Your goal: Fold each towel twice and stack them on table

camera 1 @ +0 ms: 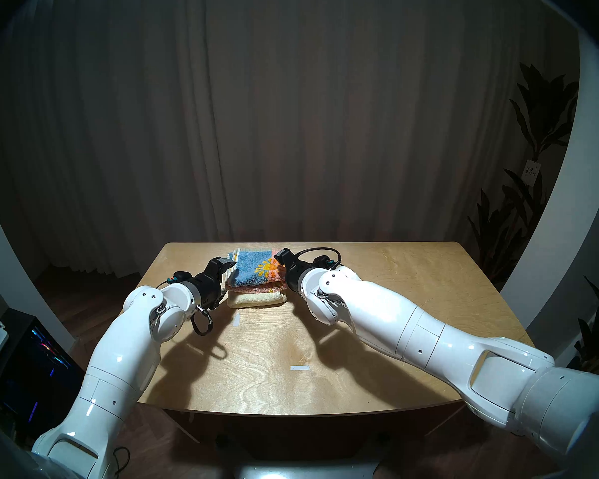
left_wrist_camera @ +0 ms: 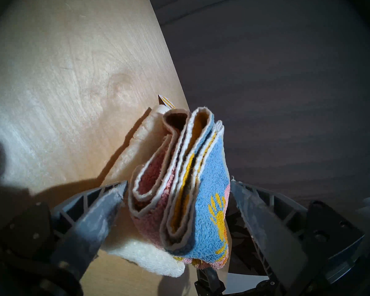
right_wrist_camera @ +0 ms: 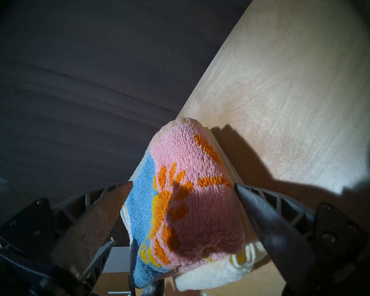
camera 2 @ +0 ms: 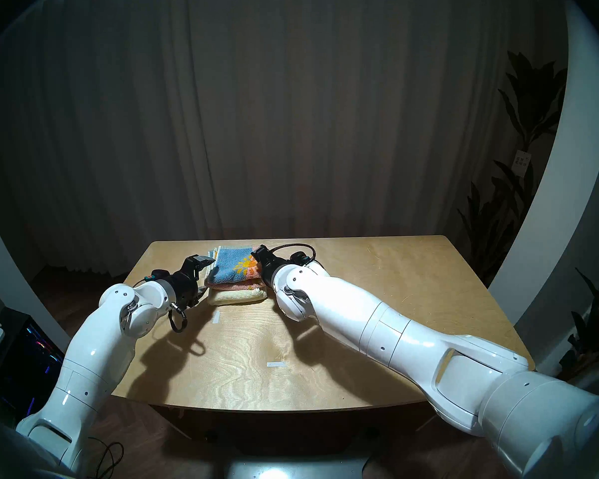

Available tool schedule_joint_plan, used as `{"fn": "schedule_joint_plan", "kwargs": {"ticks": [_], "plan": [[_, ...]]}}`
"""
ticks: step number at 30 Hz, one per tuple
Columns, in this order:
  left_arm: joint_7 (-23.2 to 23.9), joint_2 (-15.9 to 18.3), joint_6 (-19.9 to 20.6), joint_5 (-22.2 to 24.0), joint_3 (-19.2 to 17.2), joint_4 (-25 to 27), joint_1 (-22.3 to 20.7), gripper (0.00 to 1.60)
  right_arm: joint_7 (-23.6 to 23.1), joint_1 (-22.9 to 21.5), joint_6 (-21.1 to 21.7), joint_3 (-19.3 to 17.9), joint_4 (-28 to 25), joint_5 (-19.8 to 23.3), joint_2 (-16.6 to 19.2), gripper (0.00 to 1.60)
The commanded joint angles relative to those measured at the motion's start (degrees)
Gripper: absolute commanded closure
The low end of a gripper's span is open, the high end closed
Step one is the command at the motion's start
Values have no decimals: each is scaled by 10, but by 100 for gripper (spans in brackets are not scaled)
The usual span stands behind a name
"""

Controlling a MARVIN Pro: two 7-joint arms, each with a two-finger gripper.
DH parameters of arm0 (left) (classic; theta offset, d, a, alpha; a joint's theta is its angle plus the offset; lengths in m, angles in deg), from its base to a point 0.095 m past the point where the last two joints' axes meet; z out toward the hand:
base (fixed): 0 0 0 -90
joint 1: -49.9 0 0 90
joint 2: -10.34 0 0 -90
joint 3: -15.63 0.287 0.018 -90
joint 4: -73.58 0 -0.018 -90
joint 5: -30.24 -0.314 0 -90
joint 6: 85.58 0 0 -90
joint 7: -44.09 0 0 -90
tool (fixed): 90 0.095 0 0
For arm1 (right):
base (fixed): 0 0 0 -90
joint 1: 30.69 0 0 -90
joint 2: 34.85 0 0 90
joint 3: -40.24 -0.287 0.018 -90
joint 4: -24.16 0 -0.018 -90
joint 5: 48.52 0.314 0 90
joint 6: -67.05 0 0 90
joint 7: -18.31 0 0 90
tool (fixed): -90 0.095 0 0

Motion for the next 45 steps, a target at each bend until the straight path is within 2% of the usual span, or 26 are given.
{"fn": "schedule_joint_plan", "kwargs": {"ticks": [1,5,13,15,19,22,23,24,36,45], "plan": [[18,19,-48,-52,-10,65,37,0,-8,12,-18,4,-72,-43,70,0],[24,34,-59,-80,-15,88,42,0,-25,0,-13,11,-89,-87,98,0],[29,56,-66,-131,-14,122,34,0,-47,-27,-17,-9,-122,-144,147,0],[28,58,-66,-139,-12,125,30,0,-49,-32,-14,-10,-121,-158,157,0],[29,62,-72,-174,-2,138,21,0,-63,-33,-9,-11,-121,-202,204,0],[28,66,-75,-192,4,142,17,0,-67,-30,-8,-13,-109,-218,206,0],[28,65,-78,-200,8,144,14,0,-74,-31,-6,-8,-113,-233,226,0],[29,65,-80,-206,11,145,12,0,-76,-30,-7,-10,-105,-243,220,0],[22,78,-110,-322,62,131,-17,0,-130,-33,-9,1,-98,-352,306,0],[12,71,-140,-429,106,82,-66,0,-186,-36,-22,2,-109,-407,367,0]]}}
